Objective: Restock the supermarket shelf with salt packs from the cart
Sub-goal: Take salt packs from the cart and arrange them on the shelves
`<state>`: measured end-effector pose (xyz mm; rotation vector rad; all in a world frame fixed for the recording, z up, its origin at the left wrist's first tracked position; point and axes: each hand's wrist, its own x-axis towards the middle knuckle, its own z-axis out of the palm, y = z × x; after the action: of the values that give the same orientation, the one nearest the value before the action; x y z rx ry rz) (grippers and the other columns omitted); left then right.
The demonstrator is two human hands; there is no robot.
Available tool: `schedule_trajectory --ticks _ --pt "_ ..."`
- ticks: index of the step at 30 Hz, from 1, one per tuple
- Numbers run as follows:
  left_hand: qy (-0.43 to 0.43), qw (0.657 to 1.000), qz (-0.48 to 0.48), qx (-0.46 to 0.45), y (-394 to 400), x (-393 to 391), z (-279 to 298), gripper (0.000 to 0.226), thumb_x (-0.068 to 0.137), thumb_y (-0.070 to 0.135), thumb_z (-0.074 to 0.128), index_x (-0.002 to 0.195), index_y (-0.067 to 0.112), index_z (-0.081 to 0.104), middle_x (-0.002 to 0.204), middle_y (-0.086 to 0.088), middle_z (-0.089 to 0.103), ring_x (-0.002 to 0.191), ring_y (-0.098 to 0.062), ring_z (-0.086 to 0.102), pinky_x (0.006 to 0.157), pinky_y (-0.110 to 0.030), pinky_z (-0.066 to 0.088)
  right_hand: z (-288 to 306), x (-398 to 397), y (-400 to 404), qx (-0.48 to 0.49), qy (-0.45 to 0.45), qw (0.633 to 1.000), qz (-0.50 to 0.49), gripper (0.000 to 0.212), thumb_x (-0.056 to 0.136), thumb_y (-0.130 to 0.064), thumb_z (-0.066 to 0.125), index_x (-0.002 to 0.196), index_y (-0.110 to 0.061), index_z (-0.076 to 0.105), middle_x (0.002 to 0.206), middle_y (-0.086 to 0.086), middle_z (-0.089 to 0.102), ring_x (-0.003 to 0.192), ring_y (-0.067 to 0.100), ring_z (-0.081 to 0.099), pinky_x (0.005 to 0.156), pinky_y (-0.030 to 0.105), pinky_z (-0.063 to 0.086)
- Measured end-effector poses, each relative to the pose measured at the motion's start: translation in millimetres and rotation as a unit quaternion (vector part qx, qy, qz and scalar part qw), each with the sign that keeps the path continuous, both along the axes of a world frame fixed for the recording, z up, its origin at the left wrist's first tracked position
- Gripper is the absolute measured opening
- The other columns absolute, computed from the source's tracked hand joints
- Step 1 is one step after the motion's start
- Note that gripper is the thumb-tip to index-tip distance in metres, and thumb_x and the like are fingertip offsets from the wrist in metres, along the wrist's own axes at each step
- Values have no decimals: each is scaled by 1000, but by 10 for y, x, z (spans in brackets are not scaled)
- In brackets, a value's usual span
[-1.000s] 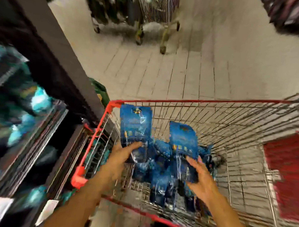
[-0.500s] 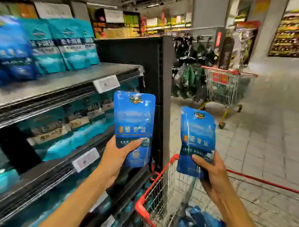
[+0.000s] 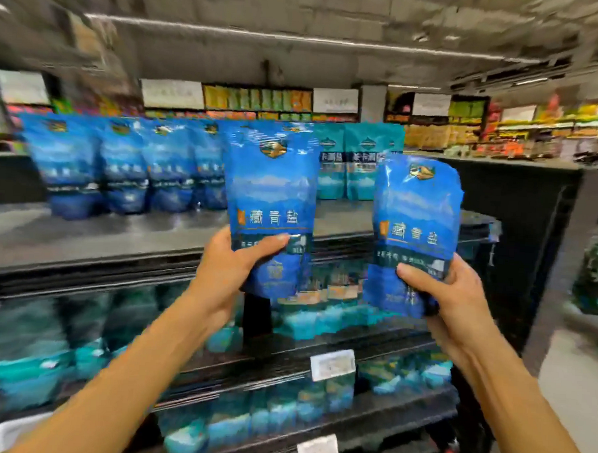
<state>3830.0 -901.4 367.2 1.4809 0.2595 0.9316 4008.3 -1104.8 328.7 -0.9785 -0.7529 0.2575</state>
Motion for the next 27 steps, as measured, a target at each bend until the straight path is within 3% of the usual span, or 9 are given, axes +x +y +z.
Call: schedule_trajectory --ticks 6,9,12,16,19,22,27 --pt "-4 995 102 -9 838 -614 610 35 78 6 73 113 6 70 107 -7 75 91 -18 71 87 -35 58 742 -304 1159 -28 -45 994 101 48 54 -5 81 101 -4 73 99 11 77 84 24 72 77 40 60" --pt "5 990 140 -10 1333 -956 812 37 82 4 70 119 5 67 103 -3 76 87 -15 72 81 -32 60 994 -549 1797 -40 -57 986 151 33 62 3 81 92 -7 74 90 11 76 76 24 69 71 42 59" --pt "21 983 179 -25 1845 -1272 877 36 85 5 68 121 7 66 115 -9 71 86 -14 69 88 -36 57 1119 -801 2461 -57 -39 979 191 29 67 14 77 87 -6 74 84 11 76 70 22 71 71 40 62" --pt "62 971 225 -42 2517 -1634 806 43 81 10 73 123 10 66 122 -9 68 86 -16 69 73 -32 59 1148 -1140 3236 -126 -11 972 200 55 58 13 84 109 7 65 92 18 76 81 31 74 77 48 61" --pt "72 970 223 -65 2906 -1808 730 50 77 11 76 126 10 65 121 -9 69 92 -21 70 74 -40 59 1093 -1322 3749 -165 -23 968 188 50 52 7 89 98 3 69 91 17 76 84 36 73 75 53 61" --pt "64 971 221 -63 3183 -1864 678 47 76 10 76 122 11 67 117 -8 72 86 -18 73 68 -37 61 1057 -1472 4192 -203 -34 965 165 74 48 -4 95 113 4 62 108 20 70 99 40 68 82 54 58" --pt "64 976 200 -64 3476 -1804 570 28 86 2 67 112 11 69 117 -9 71 76 -11 74 60 -25 59 975 -1579 4713 -242 -71 957 145 51 52 -6 95 95 -4 69 101 13 74 99 36 67 88 51 56"
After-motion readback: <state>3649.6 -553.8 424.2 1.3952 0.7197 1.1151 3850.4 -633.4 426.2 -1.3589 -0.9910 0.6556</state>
